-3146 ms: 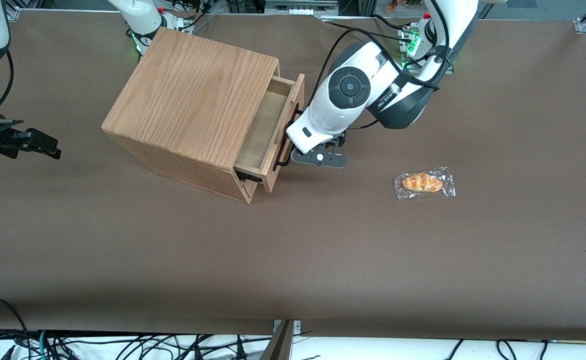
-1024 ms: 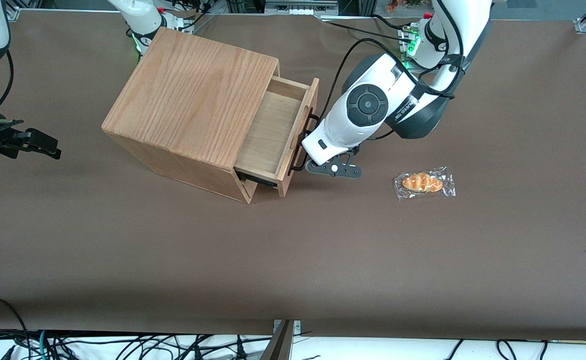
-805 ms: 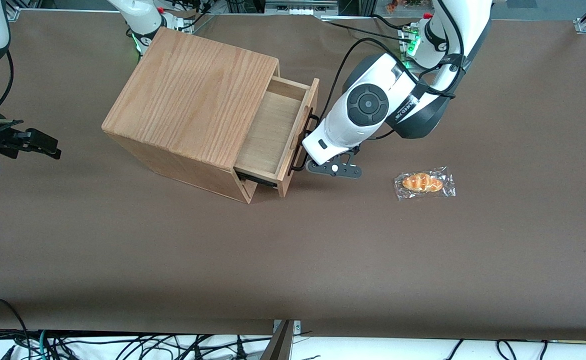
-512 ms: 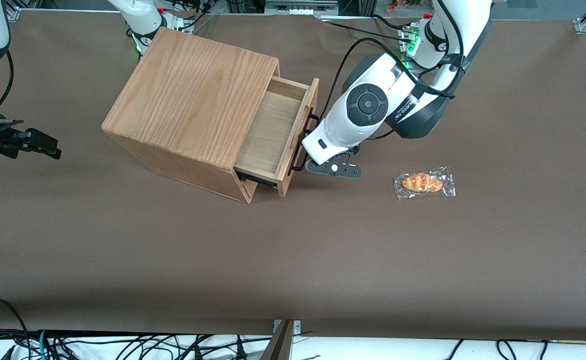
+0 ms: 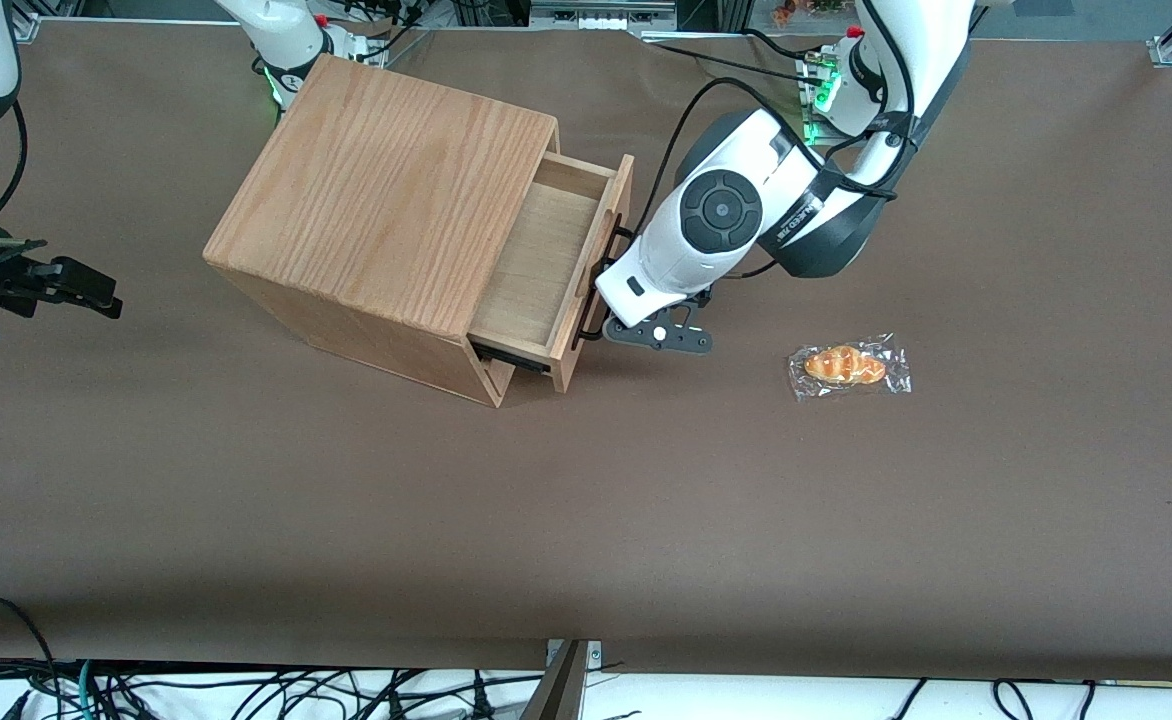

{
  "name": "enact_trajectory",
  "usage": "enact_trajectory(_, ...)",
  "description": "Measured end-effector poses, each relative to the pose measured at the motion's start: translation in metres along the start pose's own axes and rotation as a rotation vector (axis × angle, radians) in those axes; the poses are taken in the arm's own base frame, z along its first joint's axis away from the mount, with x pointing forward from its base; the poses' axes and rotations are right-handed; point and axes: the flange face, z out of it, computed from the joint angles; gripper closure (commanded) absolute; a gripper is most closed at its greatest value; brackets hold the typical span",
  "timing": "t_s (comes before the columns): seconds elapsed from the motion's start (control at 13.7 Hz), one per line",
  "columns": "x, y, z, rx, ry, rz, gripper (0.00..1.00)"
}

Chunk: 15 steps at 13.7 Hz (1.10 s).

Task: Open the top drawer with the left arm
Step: 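Keep pulling the drawer further out with the left gripper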

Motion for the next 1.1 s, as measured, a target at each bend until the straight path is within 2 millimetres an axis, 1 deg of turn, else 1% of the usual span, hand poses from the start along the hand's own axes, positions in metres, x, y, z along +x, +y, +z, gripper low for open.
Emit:
enact_trajectory(0.44, 0.006, -0.011, -0.001, 0.0, 0.0, -0.015, 0.0)
enact_trajectory(1.1, 0.007, -0.013, -0.001, 0.003, -0.004, -0.015, 0.0)
